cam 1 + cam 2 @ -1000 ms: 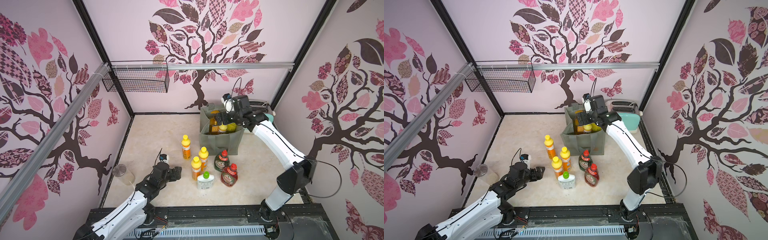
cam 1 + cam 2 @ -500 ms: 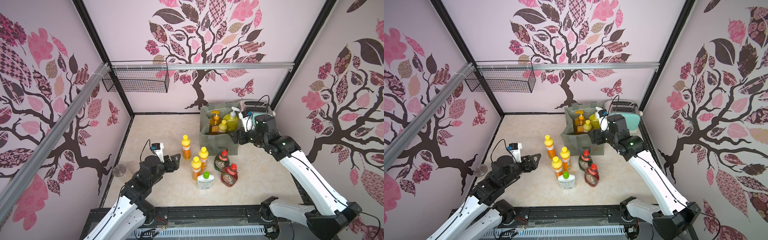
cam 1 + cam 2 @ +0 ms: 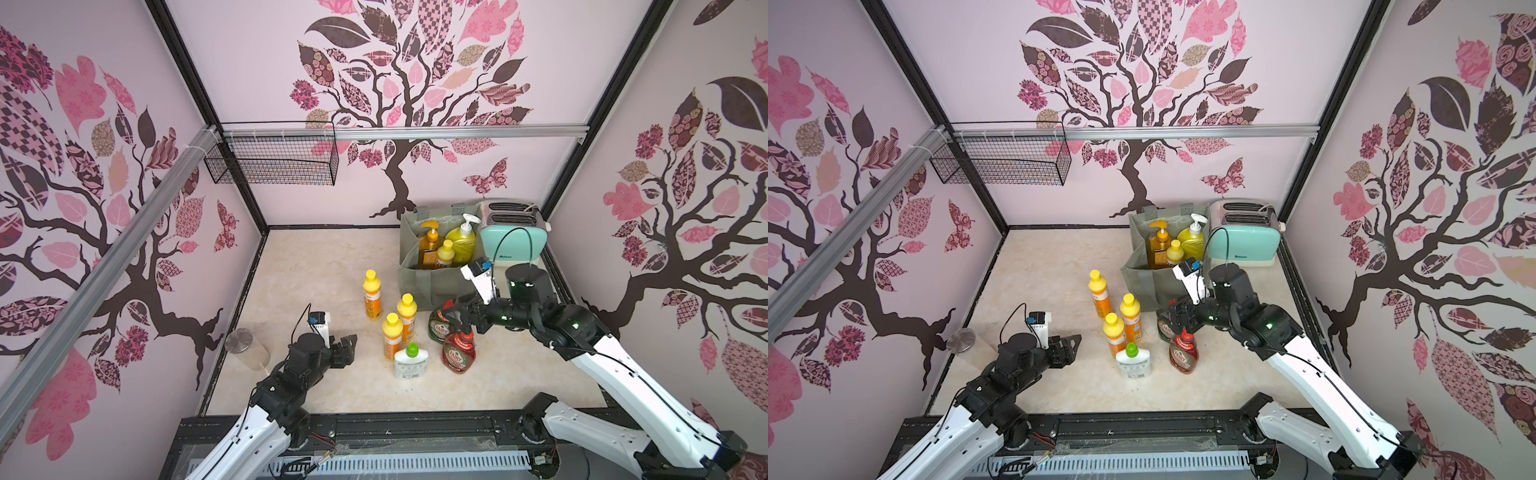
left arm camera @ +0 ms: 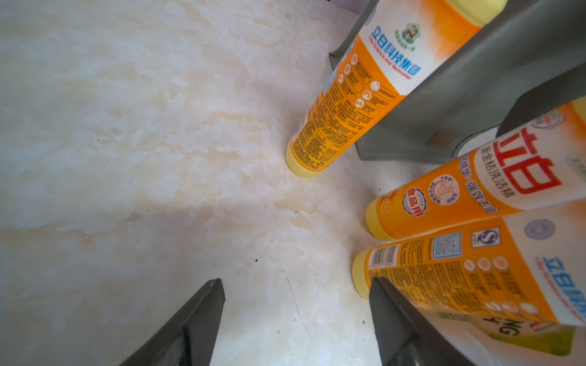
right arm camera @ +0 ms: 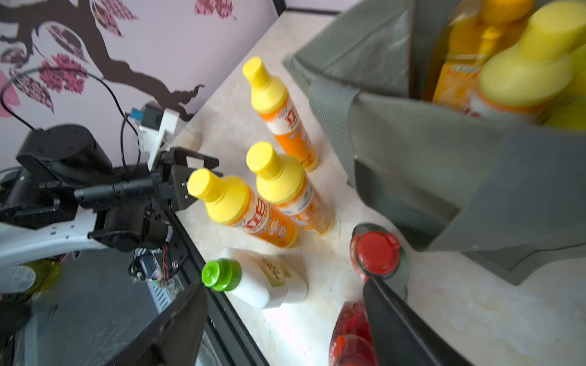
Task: Pack dish soap into the shopping bag
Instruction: Pick up the bottle of dish soap at the center of the board.
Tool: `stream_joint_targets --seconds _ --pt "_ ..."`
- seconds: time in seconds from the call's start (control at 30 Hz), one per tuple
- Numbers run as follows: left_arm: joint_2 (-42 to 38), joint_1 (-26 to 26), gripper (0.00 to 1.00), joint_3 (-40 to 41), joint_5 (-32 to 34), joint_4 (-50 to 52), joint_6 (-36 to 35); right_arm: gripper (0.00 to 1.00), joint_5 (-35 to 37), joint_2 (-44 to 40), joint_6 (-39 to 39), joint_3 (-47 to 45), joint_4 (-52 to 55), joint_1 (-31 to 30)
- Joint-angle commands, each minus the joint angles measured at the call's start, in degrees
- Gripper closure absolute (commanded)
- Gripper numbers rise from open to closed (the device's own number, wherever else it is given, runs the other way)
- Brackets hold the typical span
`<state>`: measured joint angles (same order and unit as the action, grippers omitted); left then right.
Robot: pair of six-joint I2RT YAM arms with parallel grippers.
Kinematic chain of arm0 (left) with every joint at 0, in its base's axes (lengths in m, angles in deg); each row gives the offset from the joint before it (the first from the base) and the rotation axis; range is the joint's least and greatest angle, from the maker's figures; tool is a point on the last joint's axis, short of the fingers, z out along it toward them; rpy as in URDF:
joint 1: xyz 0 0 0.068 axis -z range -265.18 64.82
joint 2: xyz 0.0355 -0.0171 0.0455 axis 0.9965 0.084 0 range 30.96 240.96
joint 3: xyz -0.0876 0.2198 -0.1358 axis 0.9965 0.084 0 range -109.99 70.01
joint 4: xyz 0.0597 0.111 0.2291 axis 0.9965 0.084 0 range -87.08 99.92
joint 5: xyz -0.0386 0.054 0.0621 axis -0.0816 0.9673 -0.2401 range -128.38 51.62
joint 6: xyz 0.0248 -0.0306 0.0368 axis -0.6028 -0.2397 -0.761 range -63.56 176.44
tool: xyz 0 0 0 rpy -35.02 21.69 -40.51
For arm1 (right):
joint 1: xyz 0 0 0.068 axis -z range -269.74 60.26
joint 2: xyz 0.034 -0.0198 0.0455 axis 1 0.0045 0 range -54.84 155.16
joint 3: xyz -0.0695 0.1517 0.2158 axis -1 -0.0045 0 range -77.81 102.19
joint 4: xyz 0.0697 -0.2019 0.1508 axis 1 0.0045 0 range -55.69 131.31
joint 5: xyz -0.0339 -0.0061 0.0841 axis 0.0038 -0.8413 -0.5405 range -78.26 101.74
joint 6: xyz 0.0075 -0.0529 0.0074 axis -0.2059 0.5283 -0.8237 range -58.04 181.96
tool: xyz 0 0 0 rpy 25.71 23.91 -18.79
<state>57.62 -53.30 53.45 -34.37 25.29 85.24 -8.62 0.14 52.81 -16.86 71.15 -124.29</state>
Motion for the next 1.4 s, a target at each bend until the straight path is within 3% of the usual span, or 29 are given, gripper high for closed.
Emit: stream_joint_targets --seconds 0.0,0.1,0.33,0.47,0.67,1.13,1.37 --pt "-1.07 0.23 0.22 0.12 -2.47 -3.06 -2.32 0.20 -1.65 0.17 -1.17 -0.16 -1.77 -0.53" --pt "-1.71 0.21 0.22 0.12 -3.45 -2.94 -2.62 0.21 -1.05 0.78 -1.74 0.02 -3.80 -3.84" --pt "-8.43 0.55 0.22 1.33 -6.14 -2.39 -3.77 0.18 8.36 6.52 0.25 3.10 -3.39 -15.47" --pt "-11.71 0.56 0.22 1.94 -6.00 -1.63 -3.66 0.18 9.36 7.77 -0.04 3.41 -4.21 -16.77" --pt "-9.11 0.57 0.22 1.79 -6.95 -3.01 -3.92 0.18 9.03 9.76 -0.42 5.30 -5.45 -17.74" --pt "-7.64 0.58 0.22 1.96 -7.09 -4.06 -4.01 0.16 18.82 21.37 2.18 11.36 -3.69 -25.89" --pt "-7.33 0.60 0.22 2.04 -7.10 -4.26 -4.01 0.14 21.25 25.23 2.49 11.78 -4.03 -26.34"
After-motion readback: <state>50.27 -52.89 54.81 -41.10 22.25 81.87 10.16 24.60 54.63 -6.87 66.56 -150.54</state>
